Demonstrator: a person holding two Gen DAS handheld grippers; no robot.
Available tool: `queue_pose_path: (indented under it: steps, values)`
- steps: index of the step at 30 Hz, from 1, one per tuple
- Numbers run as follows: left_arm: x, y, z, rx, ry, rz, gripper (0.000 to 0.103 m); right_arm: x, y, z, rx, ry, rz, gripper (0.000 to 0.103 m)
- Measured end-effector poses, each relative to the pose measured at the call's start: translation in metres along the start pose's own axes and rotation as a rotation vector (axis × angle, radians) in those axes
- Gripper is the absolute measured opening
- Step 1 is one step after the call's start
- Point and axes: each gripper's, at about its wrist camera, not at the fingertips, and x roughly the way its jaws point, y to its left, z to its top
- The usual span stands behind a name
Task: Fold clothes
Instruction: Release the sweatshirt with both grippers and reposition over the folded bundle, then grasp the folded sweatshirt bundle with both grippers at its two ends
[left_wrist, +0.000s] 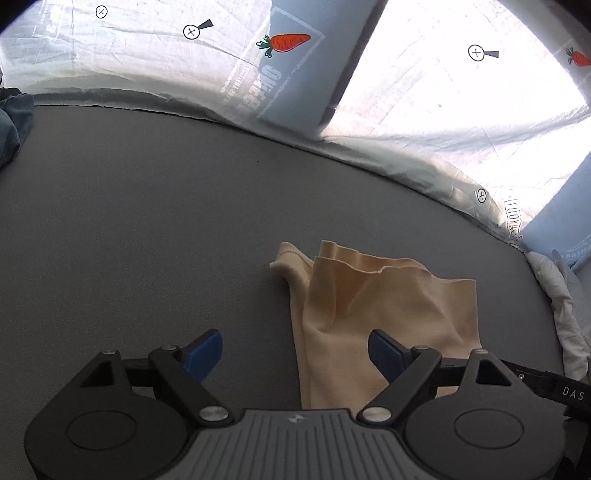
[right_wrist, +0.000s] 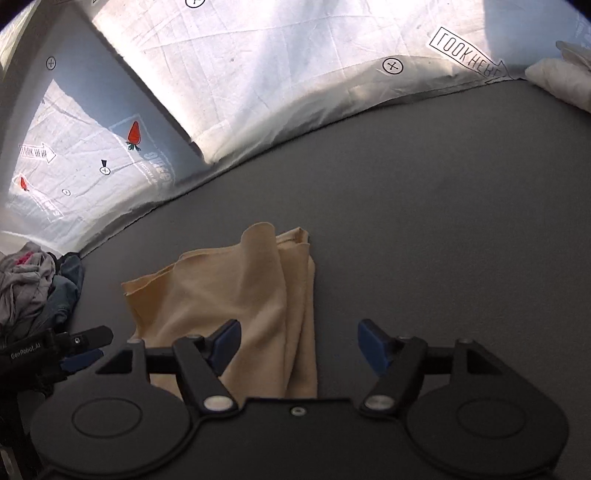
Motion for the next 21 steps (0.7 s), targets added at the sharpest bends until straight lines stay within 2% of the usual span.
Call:
queue_pose_path:
  steps: [3, 6, 12, 13, 17, 20, 21]
  values:
    - [0.01, -0.012, -0.003, 0.057, 0.033, -0.001, 0.087, 0.007, 0.017, -0.009, -0.085, 0.01, -0.003, 0.072]
    - [0.019, -0.018, -0.003, 0.096, 0.043, 0.013, 0.087, 0.017, 0.025, -0.007, -0.129, -0.001, -0.038, 0.079]
    - [0.04, -0.026, 0.001, 0.111, 0.069, 0.002, 0.091, 0.036, 0.028, 0.011, -0.133, 0.01, -0.022, 0.081]
    - [0.044, -0.026, 0.004, 0.117, 0.067, -0.004, 0.096, 0.039, 0.026, 0.014, -0.128, 0.015, -0.015, 0.081]
    - [0.056, -0.029, 0.013, 0.158, 0.051, -0.018, 0.098, 0.052, 0.023, 0.023, -0.123, 0.018, 0.006, 0.081]
    - [0.06, -0.031, 0.016, 0.157, 0.006, -0.031, 0.095, 0.062, 0.026, 0.031, -0.149, 0.017, 0.013, 0.075]
    - [0.06, -0.032, 0.017, 0.149, -0.008, -0.037, 0.089, 0.064, 0.028, 0.033, -0.16, 0.019, 0.014, 0.074]
